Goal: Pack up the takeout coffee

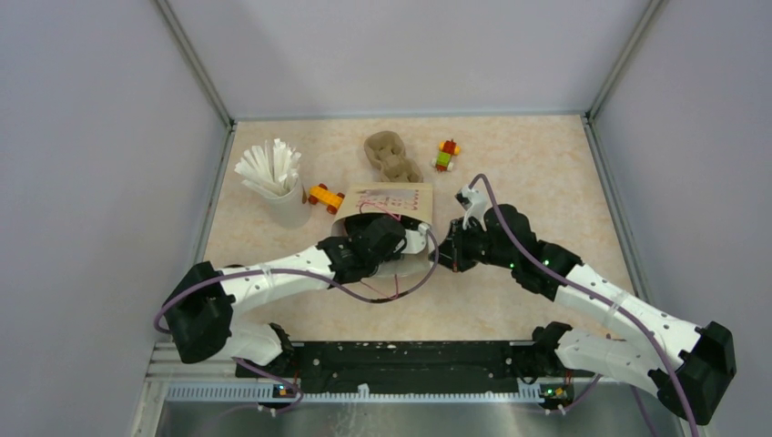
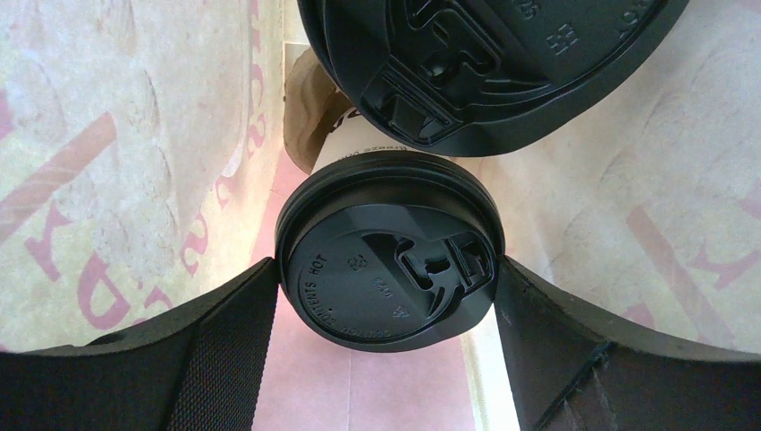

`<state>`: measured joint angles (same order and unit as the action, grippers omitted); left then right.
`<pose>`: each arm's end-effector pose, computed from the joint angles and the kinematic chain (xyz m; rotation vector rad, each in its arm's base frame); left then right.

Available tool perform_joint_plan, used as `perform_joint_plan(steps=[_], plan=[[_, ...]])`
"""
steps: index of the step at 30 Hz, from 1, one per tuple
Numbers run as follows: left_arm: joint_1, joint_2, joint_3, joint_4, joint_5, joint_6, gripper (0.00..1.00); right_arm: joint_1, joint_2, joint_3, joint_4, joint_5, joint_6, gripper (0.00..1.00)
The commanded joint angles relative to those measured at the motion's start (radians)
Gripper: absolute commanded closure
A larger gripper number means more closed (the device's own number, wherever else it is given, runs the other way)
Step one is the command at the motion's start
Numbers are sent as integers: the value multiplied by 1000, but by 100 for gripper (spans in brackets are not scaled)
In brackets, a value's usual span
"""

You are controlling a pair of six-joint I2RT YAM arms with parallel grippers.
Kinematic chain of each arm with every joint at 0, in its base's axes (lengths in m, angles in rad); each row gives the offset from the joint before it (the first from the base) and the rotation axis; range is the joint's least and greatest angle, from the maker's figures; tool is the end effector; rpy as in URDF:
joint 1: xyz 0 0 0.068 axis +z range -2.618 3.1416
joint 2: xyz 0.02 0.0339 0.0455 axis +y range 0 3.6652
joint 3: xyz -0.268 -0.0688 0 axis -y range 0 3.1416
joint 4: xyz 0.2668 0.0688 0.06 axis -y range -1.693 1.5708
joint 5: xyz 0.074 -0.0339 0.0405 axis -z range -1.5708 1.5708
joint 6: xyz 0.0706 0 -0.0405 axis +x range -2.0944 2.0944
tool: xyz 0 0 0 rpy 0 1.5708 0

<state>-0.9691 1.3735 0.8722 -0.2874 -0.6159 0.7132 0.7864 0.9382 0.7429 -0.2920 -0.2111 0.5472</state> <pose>0.2165 -0.2432 0.2073 1.4692 1.7067 0.5869 0.1741 0.1954 0.2698 -0.4036 2.1775 1.0066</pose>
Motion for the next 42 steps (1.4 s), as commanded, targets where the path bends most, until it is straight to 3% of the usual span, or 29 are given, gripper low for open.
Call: perform_joint_plan(steps=[1,11,22,33,42], plan=[[11,-32,31,50,2,-13,86,-6,-13,69,24,-15,14,100],[7,-93,131,-82,13,-39,86,-6,-1,84,50,-46,61,100],[6,-123,110,-191,77,-126,85,-6,-20,46,26,-40,67,100],[28,-128,106,-166,114,-195,85,-6,-17,39,31,-39,63,100],[64,-110,96,-103,155,-157,84,-6,-27,28,23,-39,52,100]])
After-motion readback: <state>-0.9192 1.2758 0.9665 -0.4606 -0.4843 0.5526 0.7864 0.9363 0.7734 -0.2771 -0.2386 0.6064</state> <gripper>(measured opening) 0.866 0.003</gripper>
